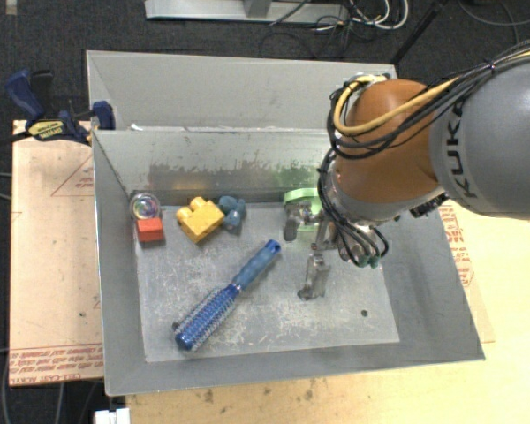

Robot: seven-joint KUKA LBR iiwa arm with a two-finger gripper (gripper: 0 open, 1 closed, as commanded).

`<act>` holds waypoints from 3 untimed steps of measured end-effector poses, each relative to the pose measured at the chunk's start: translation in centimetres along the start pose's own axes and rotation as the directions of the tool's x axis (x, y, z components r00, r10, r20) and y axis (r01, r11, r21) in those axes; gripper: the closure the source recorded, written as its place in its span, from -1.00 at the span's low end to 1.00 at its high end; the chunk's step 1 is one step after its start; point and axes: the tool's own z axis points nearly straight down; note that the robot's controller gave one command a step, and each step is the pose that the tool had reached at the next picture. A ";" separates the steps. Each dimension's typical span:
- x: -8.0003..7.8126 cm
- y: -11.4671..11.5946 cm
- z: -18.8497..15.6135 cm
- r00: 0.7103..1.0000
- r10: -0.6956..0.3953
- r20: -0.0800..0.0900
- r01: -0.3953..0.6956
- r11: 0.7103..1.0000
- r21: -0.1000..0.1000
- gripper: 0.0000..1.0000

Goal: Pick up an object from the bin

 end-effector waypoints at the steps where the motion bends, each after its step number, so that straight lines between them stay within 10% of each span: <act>1: -2.9 0.1 8.1 0.997 -0.074 -0.010 0.074 0.997 0.003 -1.00; 2: -7.4 -0.2 13.5 0.995 -0.099 -0.004 0.099 0.995 0.003 -1.00; 3: -7.4 -0.2 13.1 0.995 -0.101 -0.003 0.101 0.995 0.004 1.00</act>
Offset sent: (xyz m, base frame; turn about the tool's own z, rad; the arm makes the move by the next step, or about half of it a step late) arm 0.0303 0.0012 -0.0757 -0.0739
